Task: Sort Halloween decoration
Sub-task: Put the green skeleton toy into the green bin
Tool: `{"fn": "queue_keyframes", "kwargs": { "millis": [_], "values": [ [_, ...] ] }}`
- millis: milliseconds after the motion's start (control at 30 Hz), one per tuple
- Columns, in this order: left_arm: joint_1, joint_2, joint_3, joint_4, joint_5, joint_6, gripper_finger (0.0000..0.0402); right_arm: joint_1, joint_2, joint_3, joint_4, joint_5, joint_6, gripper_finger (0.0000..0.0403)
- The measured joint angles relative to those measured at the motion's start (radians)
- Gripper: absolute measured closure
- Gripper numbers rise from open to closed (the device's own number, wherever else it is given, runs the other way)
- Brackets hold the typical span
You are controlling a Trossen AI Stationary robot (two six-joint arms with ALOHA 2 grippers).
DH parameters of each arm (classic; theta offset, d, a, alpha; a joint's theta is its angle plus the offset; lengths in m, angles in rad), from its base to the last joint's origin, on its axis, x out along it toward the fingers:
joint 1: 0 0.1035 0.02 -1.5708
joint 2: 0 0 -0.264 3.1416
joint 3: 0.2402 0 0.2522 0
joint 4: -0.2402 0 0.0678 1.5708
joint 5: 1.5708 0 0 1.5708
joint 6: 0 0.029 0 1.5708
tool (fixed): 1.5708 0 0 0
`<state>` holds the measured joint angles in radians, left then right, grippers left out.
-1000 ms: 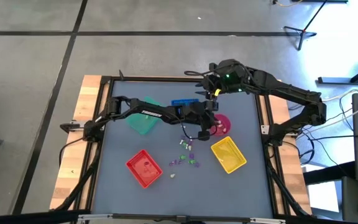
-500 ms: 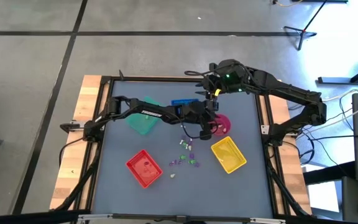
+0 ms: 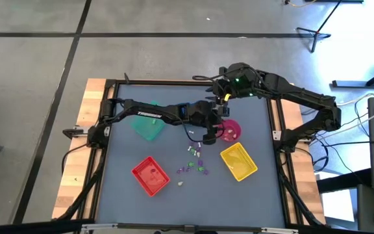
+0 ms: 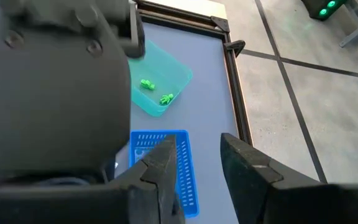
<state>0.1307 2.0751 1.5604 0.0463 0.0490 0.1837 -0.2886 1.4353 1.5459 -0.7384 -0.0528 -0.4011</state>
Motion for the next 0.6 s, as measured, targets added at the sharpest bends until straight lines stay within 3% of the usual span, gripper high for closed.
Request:
{"fn": "queue_keyframes", "kwargs": {
  "millis": [267,600],
  "values": [
    [-0.003,-0.080,0.000,-0.341,0.020,-0.002,0.0253,0.000,0.000,0.000,-0.007,0.087,-0.001,0.0278],
    [-0.041,-0.111,0.000,-0.632,0.036,-0.076,0.0253,0.000,0.000,0.000,-0.026,0.095,-0.001,0.0278]
  ]
}}
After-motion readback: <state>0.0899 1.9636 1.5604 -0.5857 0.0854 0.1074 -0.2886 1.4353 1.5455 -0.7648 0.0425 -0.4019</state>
